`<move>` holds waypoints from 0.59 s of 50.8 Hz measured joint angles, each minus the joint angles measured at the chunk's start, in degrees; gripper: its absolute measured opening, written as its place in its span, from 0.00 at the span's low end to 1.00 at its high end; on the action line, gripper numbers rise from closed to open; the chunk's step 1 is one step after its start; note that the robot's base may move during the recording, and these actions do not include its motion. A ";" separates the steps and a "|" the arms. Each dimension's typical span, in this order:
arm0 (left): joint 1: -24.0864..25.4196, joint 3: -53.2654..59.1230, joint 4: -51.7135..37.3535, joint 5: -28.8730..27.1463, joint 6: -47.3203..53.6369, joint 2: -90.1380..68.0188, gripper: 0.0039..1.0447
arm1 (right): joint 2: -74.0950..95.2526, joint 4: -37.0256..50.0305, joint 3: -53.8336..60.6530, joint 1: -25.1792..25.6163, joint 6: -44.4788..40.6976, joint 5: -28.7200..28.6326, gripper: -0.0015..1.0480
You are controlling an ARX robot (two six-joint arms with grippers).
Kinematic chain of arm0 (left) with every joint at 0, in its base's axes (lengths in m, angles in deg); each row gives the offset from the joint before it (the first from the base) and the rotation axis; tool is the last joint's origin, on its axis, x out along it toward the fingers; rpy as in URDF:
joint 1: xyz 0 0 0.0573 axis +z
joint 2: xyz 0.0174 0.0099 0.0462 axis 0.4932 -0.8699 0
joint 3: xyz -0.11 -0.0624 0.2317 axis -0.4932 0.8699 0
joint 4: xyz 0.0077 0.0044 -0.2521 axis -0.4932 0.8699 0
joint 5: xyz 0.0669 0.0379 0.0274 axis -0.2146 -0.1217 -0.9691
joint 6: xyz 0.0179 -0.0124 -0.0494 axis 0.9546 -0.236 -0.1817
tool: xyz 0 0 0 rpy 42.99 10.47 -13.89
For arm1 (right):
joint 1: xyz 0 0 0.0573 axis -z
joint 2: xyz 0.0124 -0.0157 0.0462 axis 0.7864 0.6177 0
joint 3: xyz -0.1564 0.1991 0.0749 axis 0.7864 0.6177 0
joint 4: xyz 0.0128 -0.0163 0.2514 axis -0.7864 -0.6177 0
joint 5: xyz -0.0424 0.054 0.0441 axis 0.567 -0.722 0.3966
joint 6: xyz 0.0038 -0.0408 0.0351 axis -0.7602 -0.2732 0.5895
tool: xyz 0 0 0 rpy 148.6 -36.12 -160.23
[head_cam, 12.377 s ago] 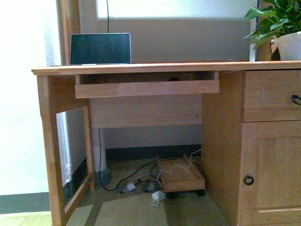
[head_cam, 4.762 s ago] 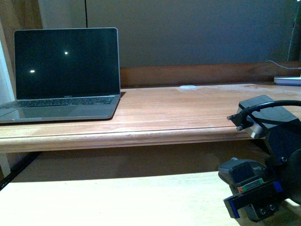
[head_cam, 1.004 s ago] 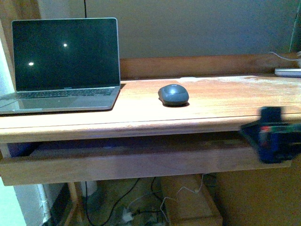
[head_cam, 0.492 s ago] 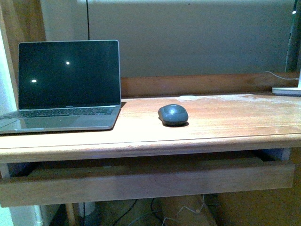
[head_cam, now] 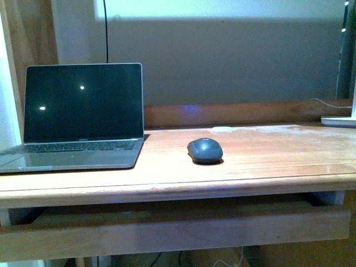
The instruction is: Place mouse
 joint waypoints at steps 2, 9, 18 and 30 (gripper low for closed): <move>0.00 0.00 0.00 0.00 0.00 0.00 0.93 | 0.00 -0.02 0.00 0.11 -1.29 0.13 0.65; 0.00 0.00 0.00 0.00 0.00 0.00 0.93 | 0.09 -0.04 0.00 0.20 -3.91 0.24 0.45; 0.00 0.00 0.02 0.00 0.00 0.00 0.93 | 0.02 -0.04 0.00 0.20 -4.94 0.22 0.17; 0.00 0.00 0.02 0.00 0.00 0.00 0.93 | 0.02 -0.04 0.00 0.20 -5.46 0.22 0.07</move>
